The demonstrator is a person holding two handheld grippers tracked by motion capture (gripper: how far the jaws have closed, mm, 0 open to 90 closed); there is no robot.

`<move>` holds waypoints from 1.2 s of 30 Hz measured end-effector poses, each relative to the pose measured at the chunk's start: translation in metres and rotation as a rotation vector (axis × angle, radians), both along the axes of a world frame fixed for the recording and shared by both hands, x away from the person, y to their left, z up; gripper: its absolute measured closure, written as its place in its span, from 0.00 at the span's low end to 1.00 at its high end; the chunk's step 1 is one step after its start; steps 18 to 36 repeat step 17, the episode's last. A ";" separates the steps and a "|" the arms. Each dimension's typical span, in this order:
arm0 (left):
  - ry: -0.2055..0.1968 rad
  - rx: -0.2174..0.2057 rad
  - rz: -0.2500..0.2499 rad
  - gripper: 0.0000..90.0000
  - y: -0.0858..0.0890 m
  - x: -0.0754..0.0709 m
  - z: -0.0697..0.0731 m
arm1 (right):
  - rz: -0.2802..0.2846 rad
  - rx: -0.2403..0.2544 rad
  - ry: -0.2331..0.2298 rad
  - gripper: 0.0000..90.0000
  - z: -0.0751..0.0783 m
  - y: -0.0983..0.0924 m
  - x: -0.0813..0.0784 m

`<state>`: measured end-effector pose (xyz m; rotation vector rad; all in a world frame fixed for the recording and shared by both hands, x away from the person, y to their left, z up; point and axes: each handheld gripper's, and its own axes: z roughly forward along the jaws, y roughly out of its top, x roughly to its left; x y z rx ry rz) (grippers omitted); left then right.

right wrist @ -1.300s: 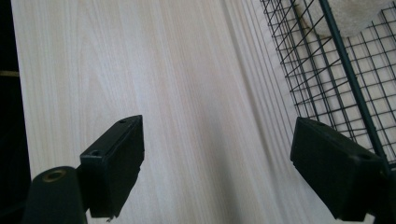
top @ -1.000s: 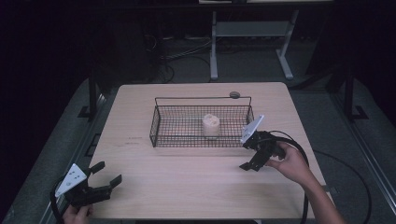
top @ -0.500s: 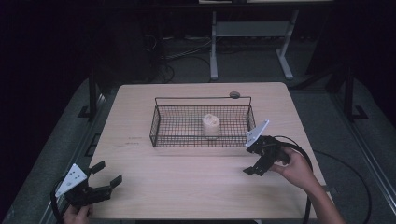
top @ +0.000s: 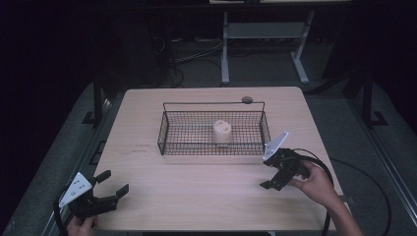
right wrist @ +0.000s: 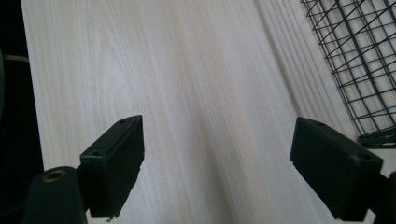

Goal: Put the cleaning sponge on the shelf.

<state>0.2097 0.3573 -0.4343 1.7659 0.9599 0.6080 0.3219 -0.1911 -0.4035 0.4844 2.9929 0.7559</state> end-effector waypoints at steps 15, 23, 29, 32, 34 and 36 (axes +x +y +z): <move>0.003 0.002 -0.002 0.15 -0.001 0.000 0.000 | -0.024 0.021 0.016 0.19 -0.014 -0.013 -0.012; 0.003 0.005 -0.002 0.16 -0.001 0.000 0.000 | -0.025 0.022 0.016 0.19 -0.015 -0.013 -0.014; 0.003 0.005 -0.002 0.16 -0.001 0.000 0.000 | -0.025 0.022 0.016 0.19 -0.015 -0.013 -0.014; 0.003 0.005 -0.002 0.16 -0.001 0.000 0.000 | -0.025 0.022 0.016 0.19 -0.015 -0.013 -0.014; 0.003 0.005 -0.002 0.16 -0.001 0.000 0.000 | -0.025 0.022 0.016 0.19 -0.015 -0.013 -0.014; 0.003 0.005 -0.002 0.16 -0.001 0.000 0.000 | -0.025 0.022 0.016 0.19 -0.015 -0.013 -0.014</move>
